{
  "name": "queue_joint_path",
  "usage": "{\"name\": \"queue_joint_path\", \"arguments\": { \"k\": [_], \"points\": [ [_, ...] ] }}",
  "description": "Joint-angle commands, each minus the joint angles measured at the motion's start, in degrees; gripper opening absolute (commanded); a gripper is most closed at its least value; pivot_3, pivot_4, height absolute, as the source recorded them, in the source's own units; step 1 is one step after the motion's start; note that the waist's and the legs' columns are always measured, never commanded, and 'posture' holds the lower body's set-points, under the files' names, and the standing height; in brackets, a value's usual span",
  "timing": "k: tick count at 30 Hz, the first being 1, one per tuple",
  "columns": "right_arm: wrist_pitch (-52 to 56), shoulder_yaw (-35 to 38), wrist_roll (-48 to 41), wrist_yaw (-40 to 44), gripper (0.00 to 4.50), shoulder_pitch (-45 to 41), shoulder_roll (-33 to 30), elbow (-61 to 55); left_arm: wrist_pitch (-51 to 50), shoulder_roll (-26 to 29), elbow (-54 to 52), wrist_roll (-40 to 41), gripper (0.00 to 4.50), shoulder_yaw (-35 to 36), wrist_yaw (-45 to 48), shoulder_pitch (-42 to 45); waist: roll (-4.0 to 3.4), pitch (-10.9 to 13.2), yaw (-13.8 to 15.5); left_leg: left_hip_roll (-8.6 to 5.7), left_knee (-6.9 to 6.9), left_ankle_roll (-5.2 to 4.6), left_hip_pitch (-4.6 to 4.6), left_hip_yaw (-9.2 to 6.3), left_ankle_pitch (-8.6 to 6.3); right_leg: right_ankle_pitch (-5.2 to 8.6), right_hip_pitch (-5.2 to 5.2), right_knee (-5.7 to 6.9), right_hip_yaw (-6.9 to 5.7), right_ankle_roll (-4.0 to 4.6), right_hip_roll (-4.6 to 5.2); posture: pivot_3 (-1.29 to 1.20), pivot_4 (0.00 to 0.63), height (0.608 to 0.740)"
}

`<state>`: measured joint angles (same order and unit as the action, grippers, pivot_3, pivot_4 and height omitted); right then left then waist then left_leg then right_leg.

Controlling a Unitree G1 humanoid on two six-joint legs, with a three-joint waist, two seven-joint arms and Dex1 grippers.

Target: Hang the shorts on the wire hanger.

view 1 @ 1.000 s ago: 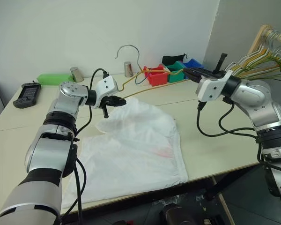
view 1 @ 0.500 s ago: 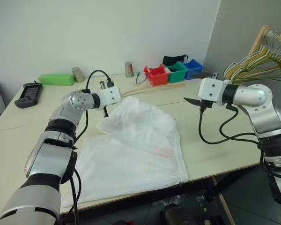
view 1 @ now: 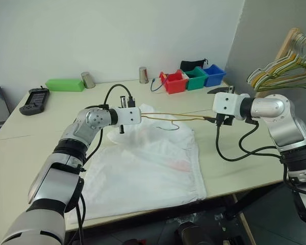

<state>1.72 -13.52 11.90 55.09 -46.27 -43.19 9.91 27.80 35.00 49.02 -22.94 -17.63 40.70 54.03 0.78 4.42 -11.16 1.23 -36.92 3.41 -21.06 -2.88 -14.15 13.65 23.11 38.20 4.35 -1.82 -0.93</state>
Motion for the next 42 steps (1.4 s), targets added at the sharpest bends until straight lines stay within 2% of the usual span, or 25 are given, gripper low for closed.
{"name": "queue_joint_path", "arguments": {
  "k": [1, 8, 15, 27, 32, 42],
  "points": [
    [1.0, 2.0, -2.0, 1.2, 4.49, -2.2, -0.1, -1.1, 0.1, 2.1, -1.3, -0.6, 0.0, 0.9, -1.9, 0.5, 0.0, 0.0, 0.0, 0.0, 0.0, 0.0, 0.01, 0.0, 0.0, 0.0, 0.0, 0.01, 0.0, 0.0, 0.0, -0.11, 0.005, 0.74],
    [2.1, 2.0, -4.8, 4.9, 4.49, 0.0, -1.2, -5.0, 1.1, 3.1, 2.5, -1.9, 0.0, 0.5, -3.8, 2.2, 0.0, 0.0, 0.1, 0.0, 0.0, 0.0, -0.01, -0.01, 0.0, 0.0, 0.0, -0.01, -0.01, 0.0, 0.0, -0.11, 0.001, 0.74],
    [-1.8, -0.4, 1.7, -2.0, 4.49, -1.9, 0.6, 1.6, 0.7, 0.7, -0.8, 1.0, 0.0, 1.3, -1.2, 3.2, 0.03, 0.0, 0.3, -0.01, -0.02, 0.0, -0.04, -0.01, 0.0, 0.0, 0.0, -0.03, -0.03, 0.0, 0.0, -0.12, 0.0, 0.74],
    [-10.1, -3.3, 8.7, -7.2, 4.49, -5.2, 1.6, 11.0, -0.6, 0.1, -6.4, 2.4, 0.0, 1.3, 1.4, 1.6, 0.02, 0.0, 0.0, 0.0, 0.0, 0.0, -0.02, 0.0, 0.0, 0.0, 0.02, 0.01, 0.01, 0.0, 0.0, -0.11, 0.0, 0.74],
    [-11.1, -3.2, 8.7, -6.6, 3.58, -4.6, 1.8, 11.2, -1.3, 0.2, -7.8, 2.4, 0.0, 1.4, 1.6, 0.7, 0.03, 0.0, 0.0, 0.0, -0.01, -0.01, -0.02, 0.0, 0.0, 0.0, 0.01, 0.01, 0.02, 0.0, 0.0, -0.11, 0.0, 0.74],
    [-12.9, -3.3, 10.1, -5.7, 1.19, -5.3, 0.9, 13.5, -1.8, 0.1, -7.2, 2.0, 0.0, 1.1, 1.2, 1.2, 0.03, 0.0, 0.0, -0.01, -0.02, -0.01, -0.01, 0.0, 0.01, 0.0, 0.01, 0.02, 0.02, 0.0, 0.0, -0.11, 0.0, 0.74]
  ]
}}
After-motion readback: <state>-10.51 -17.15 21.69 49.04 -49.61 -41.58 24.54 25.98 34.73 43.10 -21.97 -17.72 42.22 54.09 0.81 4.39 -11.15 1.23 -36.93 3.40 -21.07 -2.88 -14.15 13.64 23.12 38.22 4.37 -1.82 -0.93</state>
